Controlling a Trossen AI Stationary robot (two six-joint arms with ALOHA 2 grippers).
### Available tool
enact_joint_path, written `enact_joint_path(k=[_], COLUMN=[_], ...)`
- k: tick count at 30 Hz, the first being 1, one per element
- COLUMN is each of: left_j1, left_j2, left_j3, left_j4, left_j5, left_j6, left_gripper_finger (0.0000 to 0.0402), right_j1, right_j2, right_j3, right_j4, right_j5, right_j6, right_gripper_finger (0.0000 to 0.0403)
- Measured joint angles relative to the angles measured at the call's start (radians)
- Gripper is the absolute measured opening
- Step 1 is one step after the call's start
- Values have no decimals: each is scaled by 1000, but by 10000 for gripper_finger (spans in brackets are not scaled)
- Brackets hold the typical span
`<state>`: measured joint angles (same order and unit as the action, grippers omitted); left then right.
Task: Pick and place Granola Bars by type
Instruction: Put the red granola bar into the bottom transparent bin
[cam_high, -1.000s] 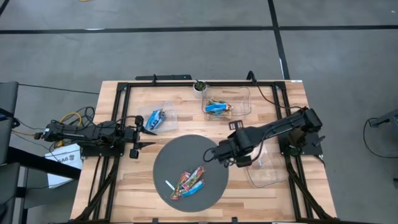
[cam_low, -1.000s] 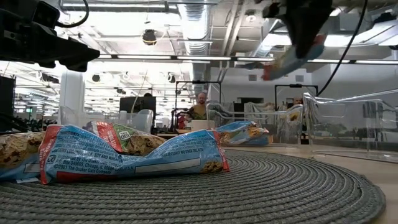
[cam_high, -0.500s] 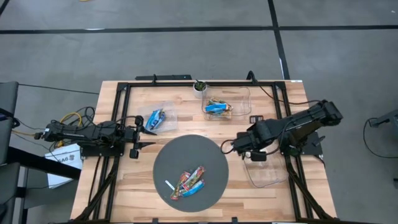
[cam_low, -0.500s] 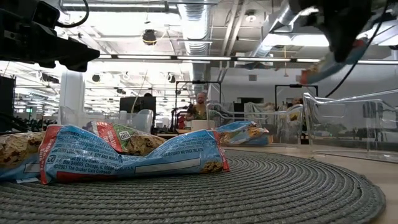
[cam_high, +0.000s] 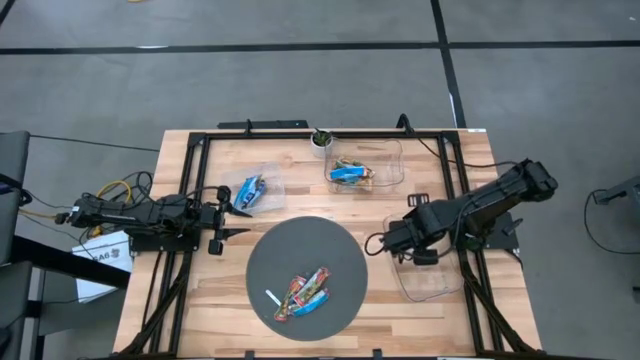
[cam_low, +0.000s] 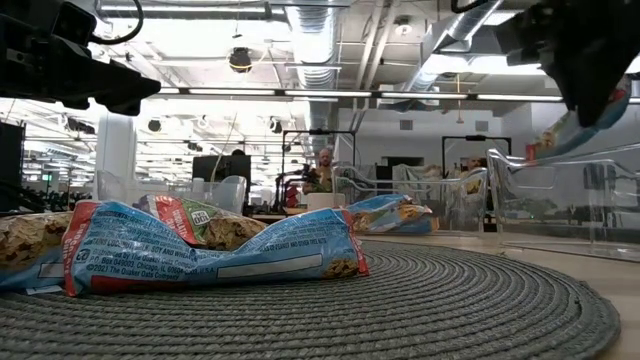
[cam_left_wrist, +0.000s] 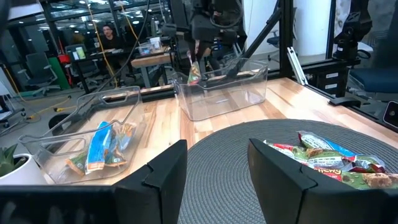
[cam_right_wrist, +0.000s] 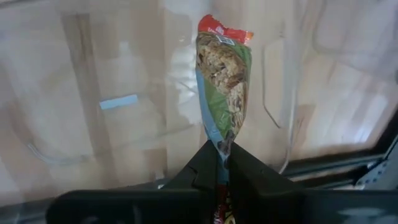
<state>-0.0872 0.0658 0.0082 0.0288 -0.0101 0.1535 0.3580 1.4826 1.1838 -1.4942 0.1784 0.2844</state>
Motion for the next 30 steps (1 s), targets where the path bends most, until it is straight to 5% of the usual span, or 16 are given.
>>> enact_joint_path(k=[20,30], left_j1=[0,0], left_j2=[0,0], left_j3=[0,0], left_j4=[0,0], left_j5=[0,0], left_j6=[0,0], left_gripper_finger=[163,163], right_j1=[8,8], right_j2=[-122,-143], right_j3=[-286,-357], right_j4=[322,386], right_j5=[1,3], right_j6=[-83,-23], right_gripper_finger=[22,78])
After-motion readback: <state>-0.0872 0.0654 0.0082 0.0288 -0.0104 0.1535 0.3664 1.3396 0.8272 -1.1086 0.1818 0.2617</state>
